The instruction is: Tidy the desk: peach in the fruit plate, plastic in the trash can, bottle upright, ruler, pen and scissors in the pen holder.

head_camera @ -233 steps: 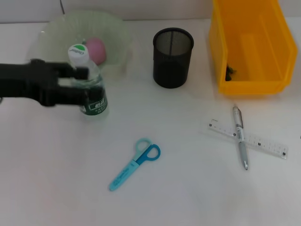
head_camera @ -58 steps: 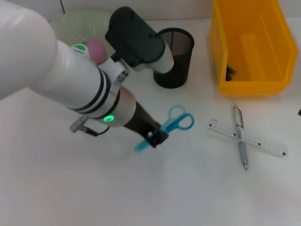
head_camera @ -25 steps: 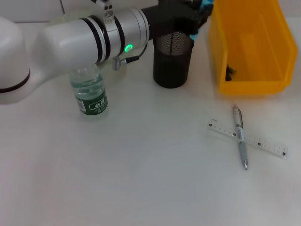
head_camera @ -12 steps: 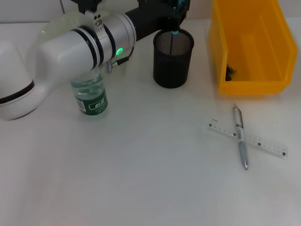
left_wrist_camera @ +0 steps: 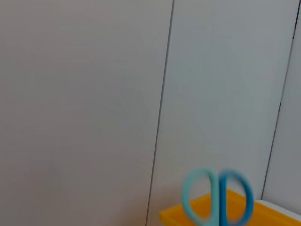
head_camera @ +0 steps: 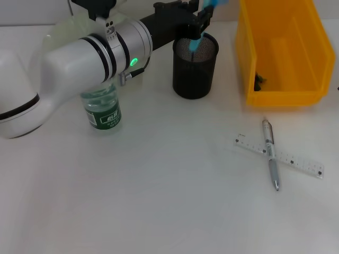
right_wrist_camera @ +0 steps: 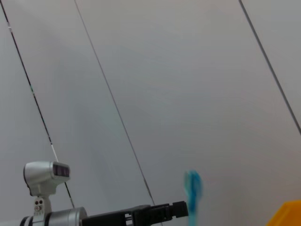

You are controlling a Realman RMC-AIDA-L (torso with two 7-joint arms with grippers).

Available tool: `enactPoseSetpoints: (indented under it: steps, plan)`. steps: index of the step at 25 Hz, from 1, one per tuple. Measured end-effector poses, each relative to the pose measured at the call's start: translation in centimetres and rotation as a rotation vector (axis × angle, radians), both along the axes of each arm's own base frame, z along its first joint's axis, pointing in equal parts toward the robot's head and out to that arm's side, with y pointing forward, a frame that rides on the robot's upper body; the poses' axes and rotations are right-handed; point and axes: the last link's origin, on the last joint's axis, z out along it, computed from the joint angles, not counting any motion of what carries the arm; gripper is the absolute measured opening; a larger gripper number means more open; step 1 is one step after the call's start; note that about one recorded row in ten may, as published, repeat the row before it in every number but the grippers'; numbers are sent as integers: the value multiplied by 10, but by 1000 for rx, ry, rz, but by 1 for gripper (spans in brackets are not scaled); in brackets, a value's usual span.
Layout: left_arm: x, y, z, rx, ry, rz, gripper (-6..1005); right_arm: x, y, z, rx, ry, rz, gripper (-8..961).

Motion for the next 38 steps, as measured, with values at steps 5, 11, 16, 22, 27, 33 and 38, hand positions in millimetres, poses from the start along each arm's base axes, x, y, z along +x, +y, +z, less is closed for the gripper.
enactPoseSetpoints:
  steps: [5,11,16,22,27,33,38]
  plan:
    - [-3,0,1,2,-12,14,384,-2,0,-2,1,3,12,741]
    - [-4,-10,0,-32,-55,-23,723,-3,-1,-3,3,6,18,741]
    - [-4,-33,8,-98,-164,-136,724,-2,-3,0,2,6,20,741]
    - [-41,-75,21,-230,-169,-259,725,0,-15,42,-41,-64,64,740]
    - [-80,-104,43,-371,-118,-296,725,-10,-4,66,-165,-191,56,740]
    - [-100,-122,56,-507,-67,-322,726,-62,24,75,-445,-510,73,740]
    - [-104,-125,57,-524,-69,-304,726,-107,45,58,-526,-768,103,740]
